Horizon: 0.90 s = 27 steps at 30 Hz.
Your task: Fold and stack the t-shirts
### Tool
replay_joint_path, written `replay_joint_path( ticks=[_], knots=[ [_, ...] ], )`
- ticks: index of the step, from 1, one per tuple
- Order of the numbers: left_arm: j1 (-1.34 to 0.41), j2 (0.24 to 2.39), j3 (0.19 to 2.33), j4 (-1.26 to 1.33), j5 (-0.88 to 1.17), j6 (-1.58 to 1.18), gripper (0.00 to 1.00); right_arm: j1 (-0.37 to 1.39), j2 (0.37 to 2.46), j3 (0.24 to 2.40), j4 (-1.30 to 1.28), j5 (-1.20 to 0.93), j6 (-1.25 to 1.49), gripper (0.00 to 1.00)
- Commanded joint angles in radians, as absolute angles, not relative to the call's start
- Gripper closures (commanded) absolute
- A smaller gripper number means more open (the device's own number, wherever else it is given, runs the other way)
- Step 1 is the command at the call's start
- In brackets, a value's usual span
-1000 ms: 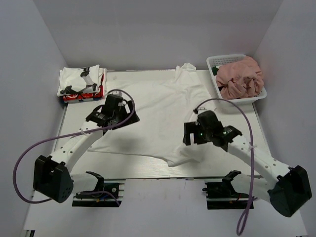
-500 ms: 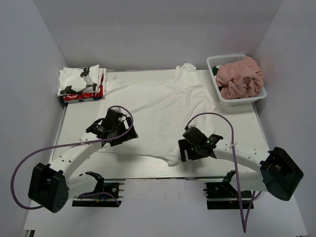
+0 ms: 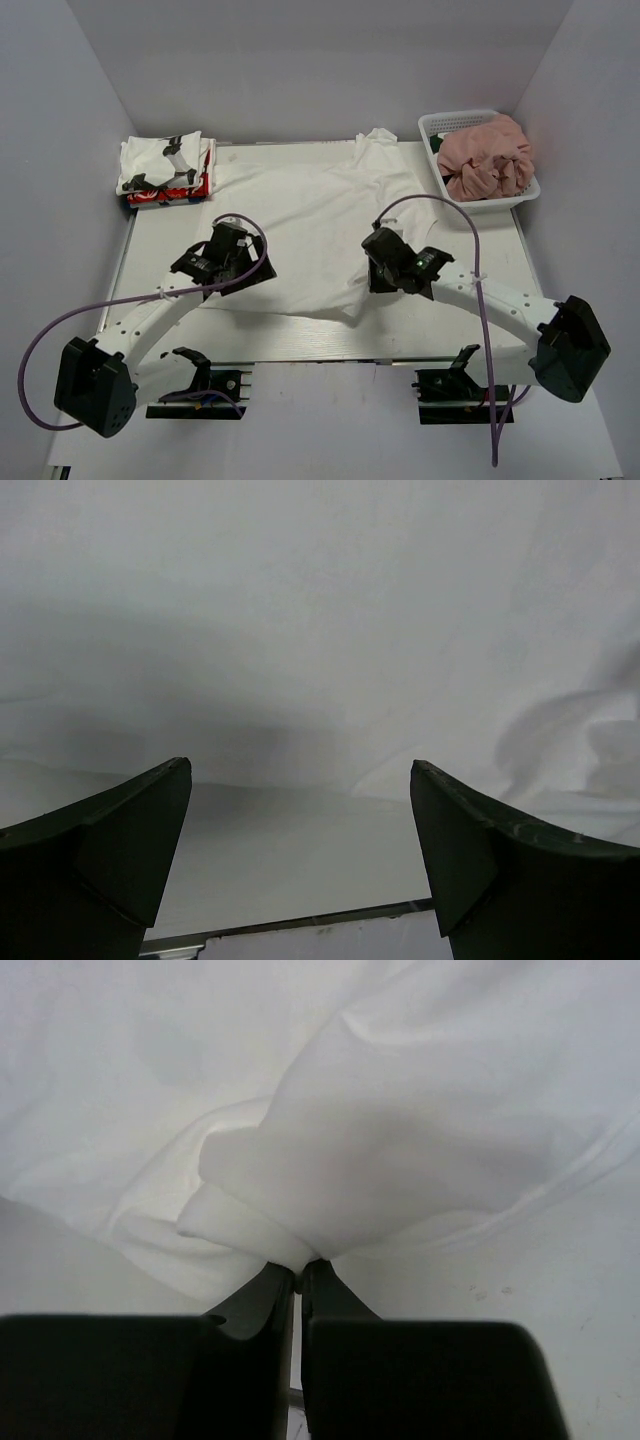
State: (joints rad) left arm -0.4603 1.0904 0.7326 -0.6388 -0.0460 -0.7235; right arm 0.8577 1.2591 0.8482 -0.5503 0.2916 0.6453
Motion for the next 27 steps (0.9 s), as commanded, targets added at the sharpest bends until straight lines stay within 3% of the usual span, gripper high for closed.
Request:
replay_joint_path(
  ticks=[1,6,9,10,11,12,14,16,18,22,27],
  knots=[
    [-0.445,1.147,0.797,-0.621,-0.106,-0.723,0.0,0.847,1.302,1.01,-0.611,0.403,0.618,1.0],
    [-0.445,1.232,0.867,-0.621,-0.195,-0.736,0.0,0.787,1.505,1.189,-0.592,0.416,0.508,1.0],
    [-0.436,1.278,0.919,-0.637,-0.251,-0.736,0.0,0.74,1.707,1.4,-0.636,0.379,0.397,1.0],
    [-0.436,1.288,0.945,-0.65,-0.27,-0.736,0.0,0.732,1.856,1.558,-0.682,0.365,0.352,1.0],
    [-0.436,1.298,0.956,-0.66,-0.281,-0.736,0.0,0.713,1.905,1.619,-0.704,0.345,0.3,0.95],
    [-0.436,1.298,0.965,-0.67,-0.3,-0.736,0.0,0.698,2.004,1.738,-0.719,0.344,0.266,0.84],
    [-0.436,1.322,0.979,-0.686,-0.325,-0.749,0.0,0.684,2.139,1.938,-0.806,0.337,0.232,0.43],
    [-0.436,1.322,0.988,-0.707,-0.351,-0.758,0.0,0.681,2.238,2.129,-0.906,0.359,0.247,0.36],
    [-0.436,1.322,0.988,-0.729,-0.392,-0.781,0.0,0.687,2.223,2.084,-0.902,0.383,0.256,0.27],
    [-0.436,1.313,0.965,-0.742,-0.426,-0.804,0.0,0.687,2.007,1.653,-0.694,0.336,0.284,0.26],
    [-0.426,1.313,0.919,-0.742,-0.437,-0.822,0.0,0.658,1.781,1.353,-0.448,0.222,0.295,0.26]
  ],
)
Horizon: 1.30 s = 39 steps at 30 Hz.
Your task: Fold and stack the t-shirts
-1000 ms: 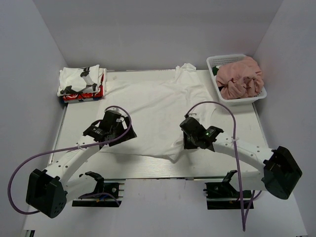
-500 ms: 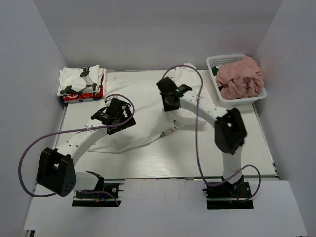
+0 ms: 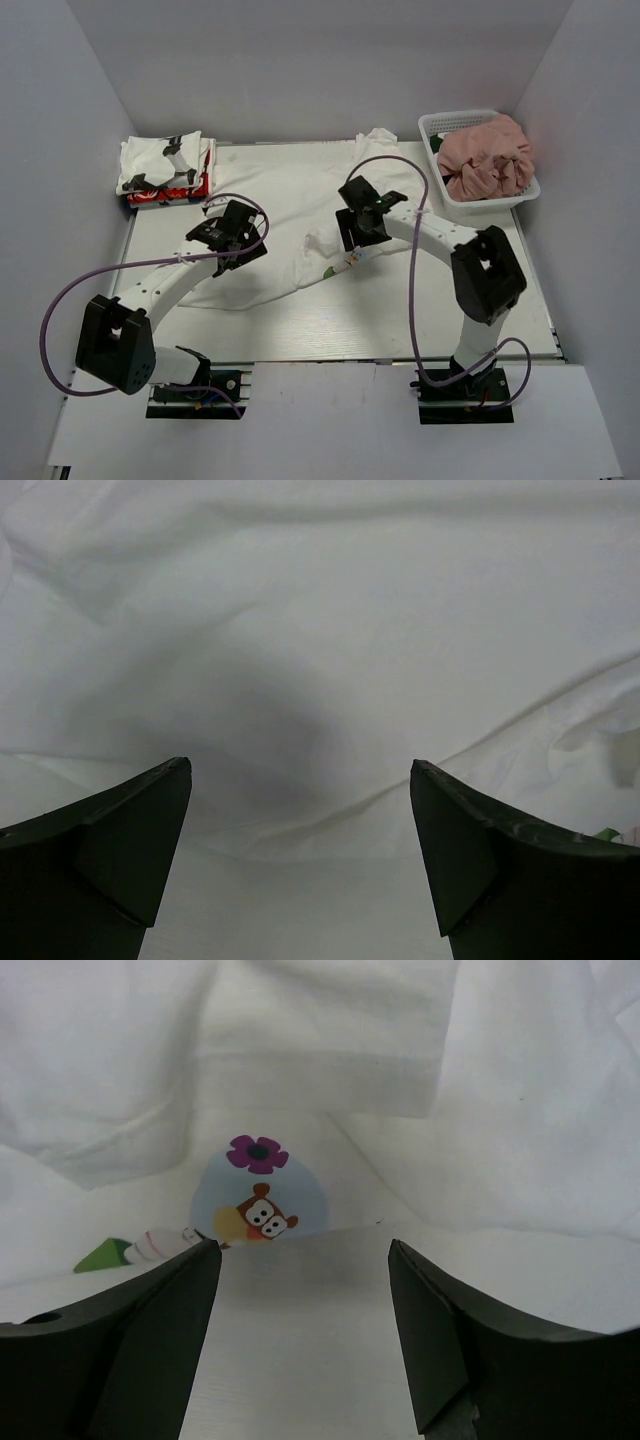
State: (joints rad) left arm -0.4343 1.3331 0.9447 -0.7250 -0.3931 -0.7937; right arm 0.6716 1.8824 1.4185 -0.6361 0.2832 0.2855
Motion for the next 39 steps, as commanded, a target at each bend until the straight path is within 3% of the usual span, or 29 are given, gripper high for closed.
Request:
replay_joint_path(
  ticks=[1,11,16,19,20,21,22,23,29,39],
  knots=[
    [-0.426,1.313,0.919,-0.742,-0.437,-0.822,0.0,0.652,1.761,1.335,-0.413,0.218,0.299,0.26],
    [-0.426,1.354,0.93,-0.678,-0.456,-0.811,0.0,0.545,1.919,1.434,-0.382,0.219,0.261,0.26],
    [-0.426,1.39,0.953,-0.678,-0.477,-0.802,0.0,0.514,2.014,1.52,-0.399,0.149,0.222,0.31],
    [-0.426,1.414,0.972,-0.678,-0.486,-0.802,0.0,0.508,2.042,1.546,-0.405,0.094,0.219,0.49],
    [-0.426,1.414,0.973,-0.678,-0.486,-0.793,0.0,0.505,2.034,1.548,-0.408,0.089,0.222,0.63],
    [-0.426,1.423,0.973,-0.669,-0.486,-0.793,0.0,0.508,2.017,1.542,-0.41,0.083,0.227,0.88],
    [-0.426,1.436,0.973,-0.669,-0.486,-0.793,0.0,0.508,2.004,1.517,-0.411,0.084,0.233,0.97],
    [-0.426,1.436,0.982,-0.658,-0.5,-0.793,0.0,0.514,1.99,1.503,-0.414,0.092,0.238,1.0],
    [-0.426,1.471,0.991,-0.624,-0.488,-0.781,0.0,0.506,1.735,1.292,-0.506,0.113,0.376,1.0],
    [-0.426,1.44,0.962,-0.594,-0.44,-0.753,0.0,0.485,1.329,0.885,-0.916,0.068,0.514,1.0]
  ],
)
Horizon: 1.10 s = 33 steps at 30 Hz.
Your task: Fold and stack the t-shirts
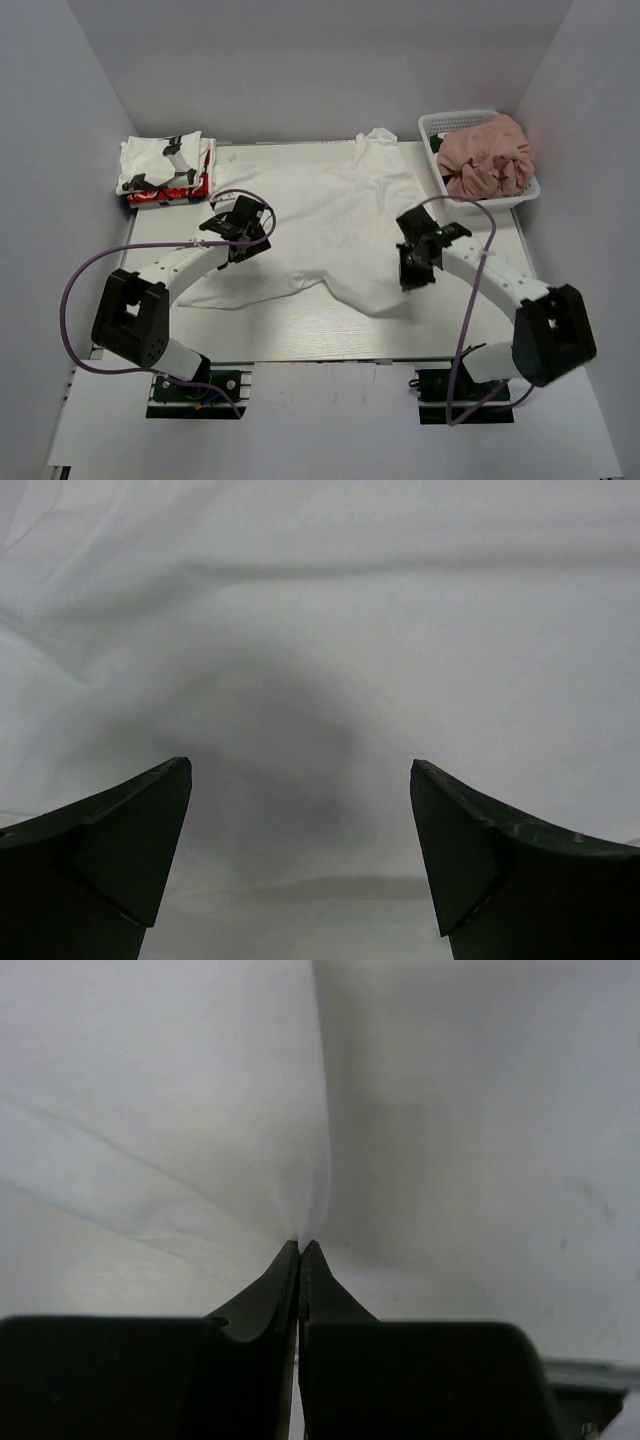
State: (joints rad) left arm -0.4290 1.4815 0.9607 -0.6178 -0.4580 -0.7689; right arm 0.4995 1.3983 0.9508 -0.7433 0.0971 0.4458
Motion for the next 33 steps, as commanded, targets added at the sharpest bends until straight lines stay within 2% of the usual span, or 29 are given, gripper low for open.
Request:
replay_joint_path(
  ticks=[1,4,5,7,8,10,14,15,17,18,20,21,26,29,33],
  knots=[
    [-0.426,1.431,0.962,-0.594,-0.43,-0.753,0.0,0.485,1.265,0.87,-0.989,0.066,0.534,1.0],
    [-0.426,1.431,0.953,-0.584,-0.419,-0.744,0.0,0.471,1.166,0.769,-1.077,0.068,0.61,1.0],
    [-0.426,1.431,0.953,-0.584,-0.419,-0.744,0.0,0.468,1.131,0.753,-1.095,0.087,0.673,0.97],
    [-0.426,1.44,0.953,-0.595,-0.41,-0.755,0.0,0.462,1.079,0.724,-1.134,0.106,0.704,0.83],
    [-0.426,1.44,0.953,-0.606,-0.41,-0.755,0.0,0.462,1.056,0.721,-1.141,0.106,0.722,0.82],
    [-0.426,1.44,0.953,-0.606,-0.4,-0.755,0.0,0.457,1.039,0.739,-1.147,0.104,0.726,0.69],
    [-0.426,1.45,0.971,-0.634,-0.419,-0.767,0.0,0.459,1.011,0.837,-1.201,0.144,0.713,0.63],
    [-0.426,1.45,0.98,-0.634,-0.429,-0.767,0.0,0.462,1.009,0.848,-1.19,0.132,0.684,0.5],
    [-0.426,1.45,0.98,-0.634,-0.43,-0.767,0.0,0.46,1.02,0.885,-1.091,0.115,0.629,0.44],
    [-0.426,1.46,0.991,-0.634,-0.43,-0.767,0.0,0.462,1.037,0.89,-1.019,0.109,0.577,0.36],
    [-0.426,1.46,1.003,-0.62,-0.43,-0.767,0.0,0.468,1.069,0.911,-0.935,0.112,0.548,0.28],
    [-0.426,1.46,1.014,-0.606,-0.439,-0.767,0.0,0.465,1.112,0.905,-0.755,0.092,0.498,0.1],
    [-0.426,1.471,1.048,-0.624,-0.449,-0.756,0.0,0.491,1.251,0.845,-0.369,-0.181,0.43,0.1],
    [-0.426,1.462,1.037,-0.598,-0.449,-0.756,0.0,0.515,1.327,0.799,-0.29,-0.164,0.445,0.1],
    [-0.426,1.451,1.028,-0.586,-0.46,-0.756,0.0,0.523,1.365,0.698,-0.259,-0.034,0.508,0.1]
  ],
)
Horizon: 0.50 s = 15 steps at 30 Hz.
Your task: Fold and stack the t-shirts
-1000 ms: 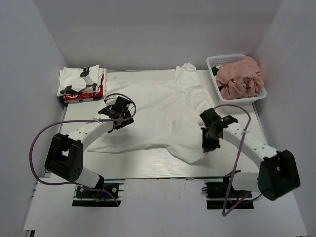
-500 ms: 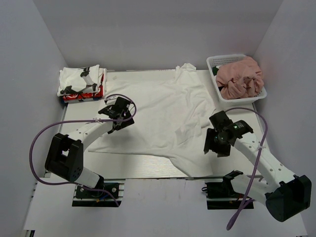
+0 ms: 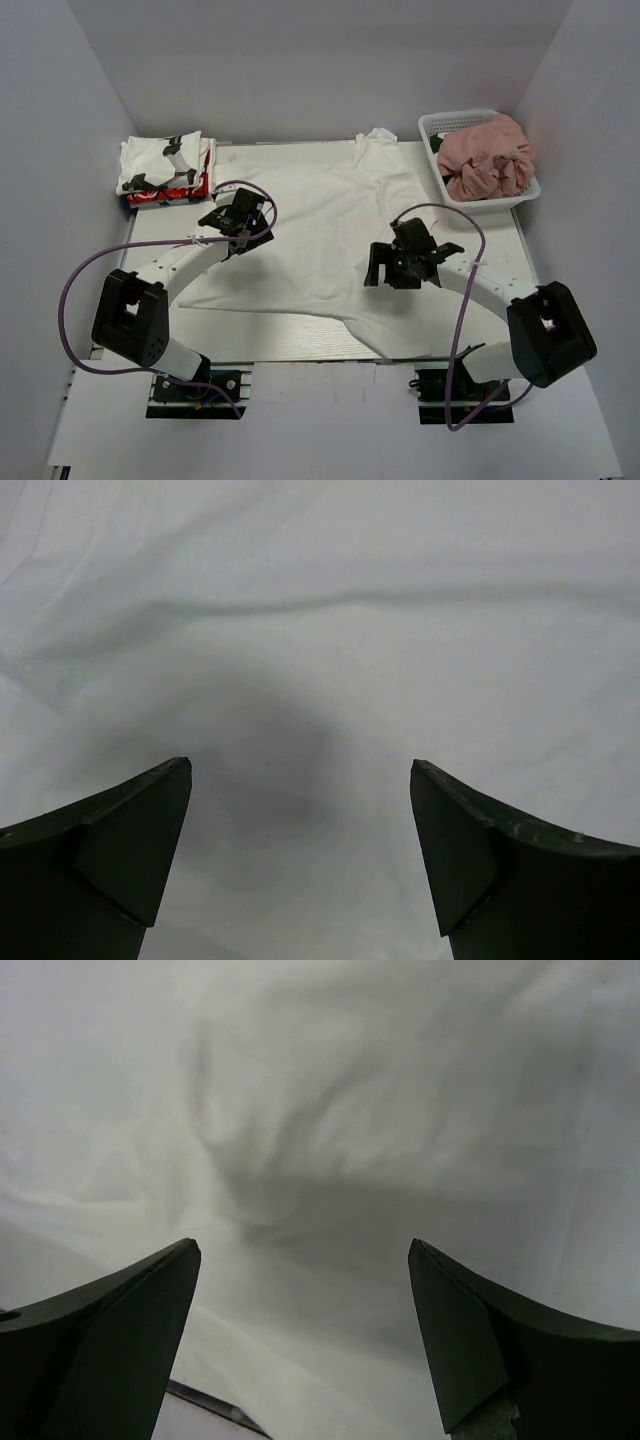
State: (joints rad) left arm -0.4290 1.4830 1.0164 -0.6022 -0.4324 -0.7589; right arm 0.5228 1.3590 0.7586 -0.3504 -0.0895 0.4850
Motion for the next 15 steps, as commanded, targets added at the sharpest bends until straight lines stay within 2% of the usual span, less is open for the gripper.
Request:
replay_joint_path(
  ticks=[1,5,8,9,10,12,15],
  knots=[
    [-0.426,1.451,1.028,-0.586,-0.474,-0.765,0.0,0.525,1.355,0.677,-0.258,-0.014,0.562,0.1],
    [-0.426,1.46,1.028,-0.595,-0.494,-0.775,0.0,0.522,1.267,0.514,-0.305,0.035,0.678,0.1],
    [-0.417,1.48,1.028,-0.595,-0.503,-0.775,0.0,0.523,1.076,0.408,-0.442,0.048,0.761,0.1],
    [-0.417,1.48,1.028,-0.595,-0.517,-0.775,0.0,0.529,1.033,0.426,-0.49,0.084,0.8,0.1],
    [-0.417,1.492,1.038,-0.604,-0.517,-0.775,0.0,0.525,0.905,0.437,-0.561,0.106,0.86,0.1],
    [-0.407,1.517,1.06,-0.615,-0.517,-0.785,0.0,0.52,0.832,0.48,-0.73,0.161,0.923,0.1],
    [-0.396,1.541,1.071,-0.615,-0.505,-0.785,0.0,0.525,0.713,0.524,-0.854,0.123,0.963,0.1]
  ],
)
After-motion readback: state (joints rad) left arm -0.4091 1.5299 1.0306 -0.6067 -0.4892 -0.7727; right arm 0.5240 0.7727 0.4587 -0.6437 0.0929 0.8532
